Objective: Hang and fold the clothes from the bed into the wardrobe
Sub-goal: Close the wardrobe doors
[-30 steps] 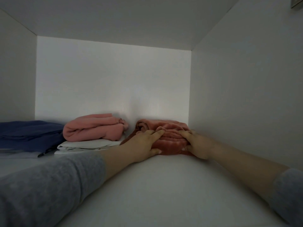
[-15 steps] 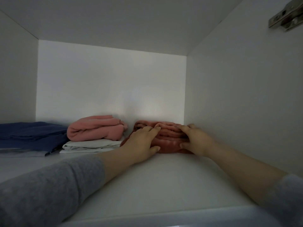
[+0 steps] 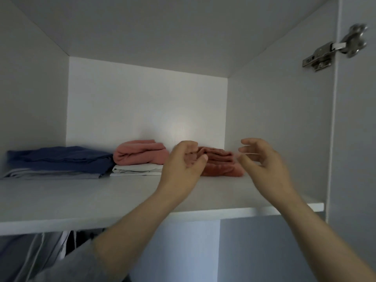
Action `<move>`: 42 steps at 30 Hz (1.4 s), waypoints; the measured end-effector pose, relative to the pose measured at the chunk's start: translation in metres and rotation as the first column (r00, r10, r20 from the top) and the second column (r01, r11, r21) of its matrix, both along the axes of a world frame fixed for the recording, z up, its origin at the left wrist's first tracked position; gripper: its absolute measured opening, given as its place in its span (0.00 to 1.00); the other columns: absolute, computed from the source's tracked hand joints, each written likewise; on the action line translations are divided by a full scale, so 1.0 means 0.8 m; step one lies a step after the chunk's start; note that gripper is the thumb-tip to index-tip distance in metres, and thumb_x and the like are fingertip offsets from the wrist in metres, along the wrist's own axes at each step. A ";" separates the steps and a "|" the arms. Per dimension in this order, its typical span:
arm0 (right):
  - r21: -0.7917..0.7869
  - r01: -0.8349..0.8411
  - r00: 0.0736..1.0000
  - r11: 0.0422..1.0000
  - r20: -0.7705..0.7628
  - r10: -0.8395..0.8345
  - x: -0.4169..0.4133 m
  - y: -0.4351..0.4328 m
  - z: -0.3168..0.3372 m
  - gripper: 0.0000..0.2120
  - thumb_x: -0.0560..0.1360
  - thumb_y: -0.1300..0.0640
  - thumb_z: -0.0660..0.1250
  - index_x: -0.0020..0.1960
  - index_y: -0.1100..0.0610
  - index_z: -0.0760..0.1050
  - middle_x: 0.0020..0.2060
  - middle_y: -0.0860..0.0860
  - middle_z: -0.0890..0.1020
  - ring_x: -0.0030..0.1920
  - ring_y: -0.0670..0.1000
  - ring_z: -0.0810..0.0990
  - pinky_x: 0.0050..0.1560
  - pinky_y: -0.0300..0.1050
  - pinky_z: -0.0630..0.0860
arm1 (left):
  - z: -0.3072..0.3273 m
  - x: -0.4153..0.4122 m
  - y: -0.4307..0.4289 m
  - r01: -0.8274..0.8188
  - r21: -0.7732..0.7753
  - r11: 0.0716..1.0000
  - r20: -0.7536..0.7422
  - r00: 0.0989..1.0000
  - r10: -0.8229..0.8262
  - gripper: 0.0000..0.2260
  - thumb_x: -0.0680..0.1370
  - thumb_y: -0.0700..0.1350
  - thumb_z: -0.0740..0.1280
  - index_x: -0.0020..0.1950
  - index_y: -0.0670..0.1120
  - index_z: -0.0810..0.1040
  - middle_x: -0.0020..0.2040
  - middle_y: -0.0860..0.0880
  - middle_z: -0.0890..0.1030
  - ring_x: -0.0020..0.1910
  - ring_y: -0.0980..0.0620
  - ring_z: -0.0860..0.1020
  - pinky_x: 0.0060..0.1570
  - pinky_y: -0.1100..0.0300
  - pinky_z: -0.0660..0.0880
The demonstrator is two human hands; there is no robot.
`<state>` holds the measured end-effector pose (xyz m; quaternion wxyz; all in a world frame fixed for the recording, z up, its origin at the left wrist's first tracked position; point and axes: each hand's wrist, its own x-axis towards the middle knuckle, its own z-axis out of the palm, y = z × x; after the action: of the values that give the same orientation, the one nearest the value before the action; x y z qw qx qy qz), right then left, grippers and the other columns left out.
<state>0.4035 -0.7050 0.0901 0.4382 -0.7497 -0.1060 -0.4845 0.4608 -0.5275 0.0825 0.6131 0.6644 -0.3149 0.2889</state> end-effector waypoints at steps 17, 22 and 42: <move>0.333 -0.369 0.917 0.868 -0.024 0.399 -0.176 0.108 -0.145 0.09 0.75 0.60 0.69 0.53 0.49 0.79 0.47 0.48 0.84 0.51 0.49 0.82 0.52 0.39 0.79 | -0.146 -0.227 0.082 0.106 -0.177 0.978 -0.167 0.976 -0.136 0.12 0.75 0.42 0.70 0.57 0.51 0.78 0.54 0.56 0.83 0.54 0.56 0.81 0.50 0.69 0.75; 0.316 -0.436 0.860 0.843 -0.131 0.493 -0.205 0.111 -0.181 0.08 0.75 0.56 0.69 0.53 0.48 0.79 0.48 0.46 0.84 0.51 0.48 0.83 0.54 0.44 0.78 | -0.186 -0.290 0.086 -0.086 -0.154 0.984 -0.252 0.967 0.044 0.15 0.71 0.49 0.68 0.58 0.51 0.77 0.54 0.57 0.83 0.55 0.56 0.81 0.53 0.65 0.77; 0.382 -0.799 0.387 0.464 -0.265 0.883 -0.317 0.275 -0.230 0.06 0.76 0.58 0.69 0.52 0.51 0.79 0.46 0.45 0.84 0.50 0.44 0.82 0.52 0.35 0.77 | -0.251 -0.507 0.240 -0.743 -0.083 0.665 -0.371 0.642 0.671 0.10 0.76 0.38 0.70 0.53 0.50 0.79 0.49 0.55 0.84 0.48 0.59 0.82 0.44 0.73 0.74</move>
<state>0.1501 -0.4851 -0.0937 0.7042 -0.6302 -0.3262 -0.0239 0.0556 -0.3354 -0.1181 0.5626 0.6961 0.1071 0.4330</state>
